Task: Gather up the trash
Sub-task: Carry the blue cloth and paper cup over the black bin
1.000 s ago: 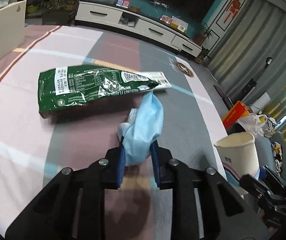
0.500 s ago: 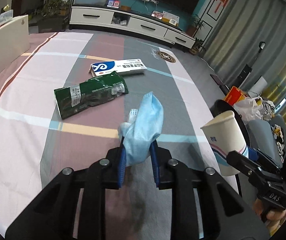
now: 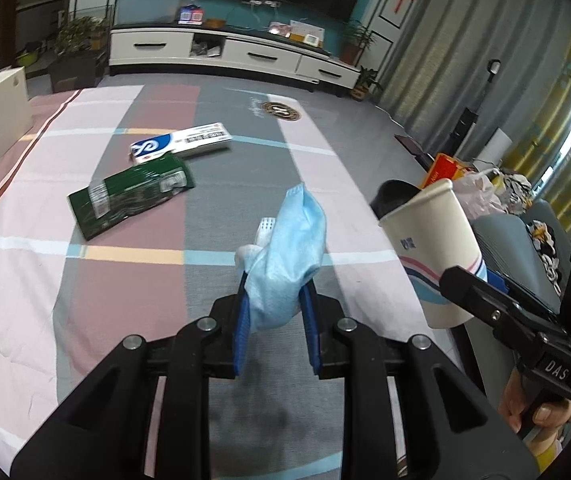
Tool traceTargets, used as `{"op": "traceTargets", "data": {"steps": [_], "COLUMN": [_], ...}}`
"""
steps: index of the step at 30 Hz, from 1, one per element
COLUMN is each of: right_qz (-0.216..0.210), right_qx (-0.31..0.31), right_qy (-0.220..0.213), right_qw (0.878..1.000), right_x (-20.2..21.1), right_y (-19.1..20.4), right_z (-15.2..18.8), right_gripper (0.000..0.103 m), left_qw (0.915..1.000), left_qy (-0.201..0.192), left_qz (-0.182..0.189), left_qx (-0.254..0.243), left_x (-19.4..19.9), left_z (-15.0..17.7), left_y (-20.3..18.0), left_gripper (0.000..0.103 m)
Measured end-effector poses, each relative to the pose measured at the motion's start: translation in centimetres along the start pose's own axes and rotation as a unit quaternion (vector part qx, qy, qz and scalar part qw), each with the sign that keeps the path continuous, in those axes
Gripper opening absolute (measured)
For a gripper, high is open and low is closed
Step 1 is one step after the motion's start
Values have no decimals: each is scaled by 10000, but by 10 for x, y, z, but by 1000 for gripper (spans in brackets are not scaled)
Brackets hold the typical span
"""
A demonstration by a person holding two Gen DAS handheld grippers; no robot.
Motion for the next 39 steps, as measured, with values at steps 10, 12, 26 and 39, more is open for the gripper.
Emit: {"op": "traceTargets", "data": {"steps": [10,12,26,39], "right_qz": [126,161,522,860], "right_qx": [-275,-332,-966,-1524], "right_qy": [-283,-330,-654,-785], "right_qw": [9991,9988,9918,9814], "right_x": [21,25,47,54], "right_y": [-26,-32,-92,-145], "right_z": [-1,-2,4,12], "right_gripper": [60,60,60,60], "left_qw": [9990,9985,9922,9850], "left_qy": [65,85,272,378], "left_qz": [175,208,505,692], "left_qx": [-407,-495,-1111,-1535], "left_x": [-10,-13,-54,-96], "left_z": [-8,-10,-24,-38], "left_y": [-40,-49,-111,-161], "left_gripper": [25,24,25,25]}}
Point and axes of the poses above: each gripper's, at about its wrist camera, not at the fingertips, and x roughly against the way its jaws point, y to its left, z to its underside, the point moved 2 cm from there along -x, roughly the way its jaws point, and after that the axes turned 7 degrees about z, right-handed, at the moved point
